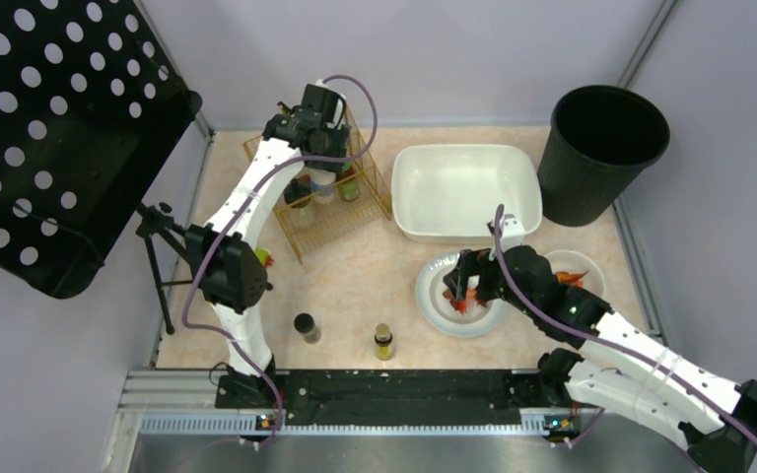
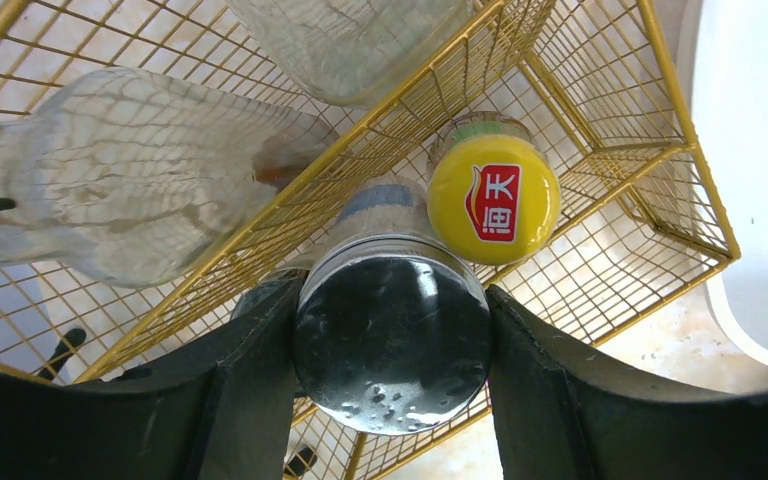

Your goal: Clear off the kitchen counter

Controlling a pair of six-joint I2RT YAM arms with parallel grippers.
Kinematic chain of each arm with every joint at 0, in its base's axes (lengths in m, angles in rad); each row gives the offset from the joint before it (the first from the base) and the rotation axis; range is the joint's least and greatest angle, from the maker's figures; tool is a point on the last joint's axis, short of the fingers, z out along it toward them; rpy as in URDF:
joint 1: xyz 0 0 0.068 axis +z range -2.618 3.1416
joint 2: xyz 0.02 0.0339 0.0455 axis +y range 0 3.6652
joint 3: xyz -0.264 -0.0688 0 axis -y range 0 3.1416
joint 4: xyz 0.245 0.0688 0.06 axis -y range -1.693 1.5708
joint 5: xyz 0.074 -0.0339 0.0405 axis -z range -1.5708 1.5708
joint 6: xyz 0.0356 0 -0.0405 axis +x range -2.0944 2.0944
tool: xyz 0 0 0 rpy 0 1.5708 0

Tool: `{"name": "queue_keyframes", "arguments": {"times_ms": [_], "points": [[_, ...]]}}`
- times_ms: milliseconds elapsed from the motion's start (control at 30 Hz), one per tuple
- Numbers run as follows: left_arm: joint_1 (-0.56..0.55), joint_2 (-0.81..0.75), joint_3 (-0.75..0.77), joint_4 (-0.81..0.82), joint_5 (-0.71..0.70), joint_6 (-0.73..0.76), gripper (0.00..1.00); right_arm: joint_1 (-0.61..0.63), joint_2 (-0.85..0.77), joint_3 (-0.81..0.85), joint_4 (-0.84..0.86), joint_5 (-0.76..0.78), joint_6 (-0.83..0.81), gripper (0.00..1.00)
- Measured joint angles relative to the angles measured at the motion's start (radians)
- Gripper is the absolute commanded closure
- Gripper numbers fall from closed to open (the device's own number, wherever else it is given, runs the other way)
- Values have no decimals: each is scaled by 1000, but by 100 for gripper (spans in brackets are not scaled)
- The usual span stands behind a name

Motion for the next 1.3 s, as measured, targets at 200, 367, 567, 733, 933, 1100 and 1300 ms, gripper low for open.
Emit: {"name": "queue_keyframes", "arguments": {"times_ms": [200,367,567,733,933,1100,1300], "points": [[5,1,-43,35,-4,-27,84,0,-13,-1,4,-2,0,9],[6,1,-62,47,-13,-45,54,0,-19,-13,10,-3,0,9],[7,1,-96,74,-14,-53,42,0,-19,-13,13,-5,0,9],[9,1,-111,85,-14,-52,29,0,-19,-13,14,-8,0,9],[10,-12,-112,90,-12,-50,1,0,-20,-13,14,-11,0,9],[10,-39,-112,90,-5,-50,1,0,-20,-13,18,-15,1,9],[8,-103,-114,90,38,-50,1,0,-20,-18,22,-19,0,9]]}}
